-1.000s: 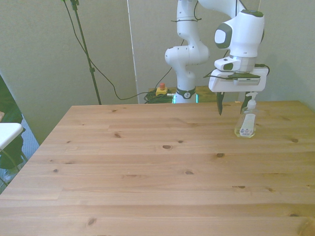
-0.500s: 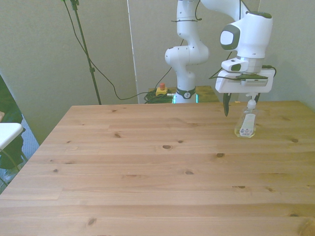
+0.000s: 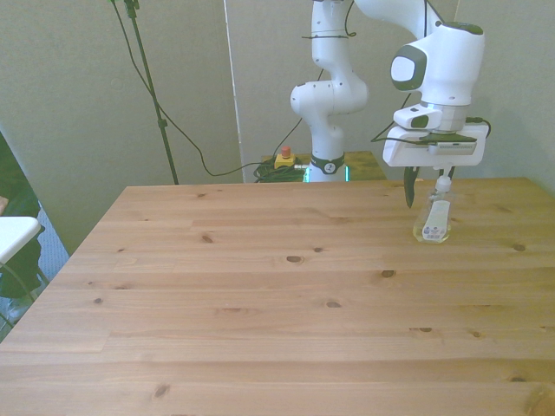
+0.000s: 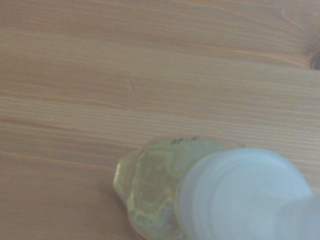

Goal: Knock down the sanitizer

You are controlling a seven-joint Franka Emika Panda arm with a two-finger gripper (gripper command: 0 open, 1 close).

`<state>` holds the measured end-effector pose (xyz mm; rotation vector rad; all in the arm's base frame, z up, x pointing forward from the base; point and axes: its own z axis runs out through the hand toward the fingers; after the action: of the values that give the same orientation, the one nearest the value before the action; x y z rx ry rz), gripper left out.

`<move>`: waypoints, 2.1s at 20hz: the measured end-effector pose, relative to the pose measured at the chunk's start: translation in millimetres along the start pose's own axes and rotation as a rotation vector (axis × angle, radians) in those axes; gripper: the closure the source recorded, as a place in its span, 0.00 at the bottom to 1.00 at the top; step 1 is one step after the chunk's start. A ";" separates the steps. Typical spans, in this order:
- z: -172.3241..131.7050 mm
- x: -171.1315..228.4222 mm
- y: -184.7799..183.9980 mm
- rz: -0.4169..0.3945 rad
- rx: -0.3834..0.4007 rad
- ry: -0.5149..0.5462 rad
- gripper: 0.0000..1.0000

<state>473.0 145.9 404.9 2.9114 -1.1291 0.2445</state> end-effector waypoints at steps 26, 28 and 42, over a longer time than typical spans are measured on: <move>-15.8 99.3 -33.6 0.144 0.027 0.036 1.00; -15.6 97.1 -35.0 0.139 0.026 0.032 1.00; -22.2 12.2 0.1 0.043 0.001 0.022 0.00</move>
<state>478.6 139.0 428.6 2.8809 -1.1893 0.2766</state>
